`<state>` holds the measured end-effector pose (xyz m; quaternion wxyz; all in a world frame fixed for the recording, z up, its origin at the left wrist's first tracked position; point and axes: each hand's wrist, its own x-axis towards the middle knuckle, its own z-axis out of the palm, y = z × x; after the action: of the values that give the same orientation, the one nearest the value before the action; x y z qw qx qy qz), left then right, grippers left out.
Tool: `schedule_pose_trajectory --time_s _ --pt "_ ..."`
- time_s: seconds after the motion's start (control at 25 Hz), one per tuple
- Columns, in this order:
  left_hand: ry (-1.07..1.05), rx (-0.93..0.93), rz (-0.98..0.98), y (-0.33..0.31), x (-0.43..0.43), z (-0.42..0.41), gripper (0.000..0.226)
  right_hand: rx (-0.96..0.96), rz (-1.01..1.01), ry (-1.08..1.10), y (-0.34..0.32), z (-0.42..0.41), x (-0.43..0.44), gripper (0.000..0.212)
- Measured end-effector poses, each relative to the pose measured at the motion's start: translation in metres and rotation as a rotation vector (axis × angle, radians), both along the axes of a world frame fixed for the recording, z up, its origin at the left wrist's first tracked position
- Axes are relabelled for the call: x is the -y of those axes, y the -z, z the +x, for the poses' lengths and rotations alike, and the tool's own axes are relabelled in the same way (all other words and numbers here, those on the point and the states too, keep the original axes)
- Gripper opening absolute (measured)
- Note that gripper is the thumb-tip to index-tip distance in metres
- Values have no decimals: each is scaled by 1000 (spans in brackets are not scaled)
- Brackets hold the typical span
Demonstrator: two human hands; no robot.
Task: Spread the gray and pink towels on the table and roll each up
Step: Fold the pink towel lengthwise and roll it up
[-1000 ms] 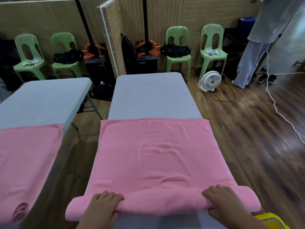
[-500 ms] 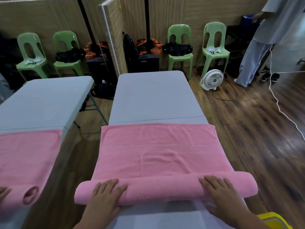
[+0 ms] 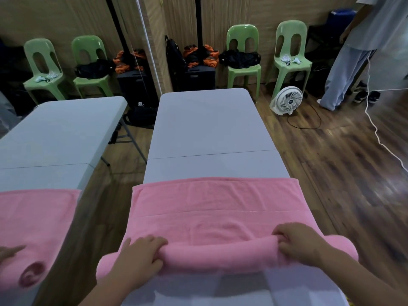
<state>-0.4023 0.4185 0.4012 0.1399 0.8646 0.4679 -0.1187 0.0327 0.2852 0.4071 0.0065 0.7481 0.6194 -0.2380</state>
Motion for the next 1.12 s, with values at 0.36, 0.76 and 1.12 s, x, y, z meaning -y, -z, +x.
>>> schedule_pose_trajectory --time_s 0.36,0.76,1.12 --pt "16 26 167 25 11 8 64 262 215 -136 42 -14 22 71" --pt "-65 242 273 14 -27 20 30 146 311 -67 7 6 -31 31" --pt "-95 125 208 29 -21 26 45 323 180 -169 33 -11 -23 60"
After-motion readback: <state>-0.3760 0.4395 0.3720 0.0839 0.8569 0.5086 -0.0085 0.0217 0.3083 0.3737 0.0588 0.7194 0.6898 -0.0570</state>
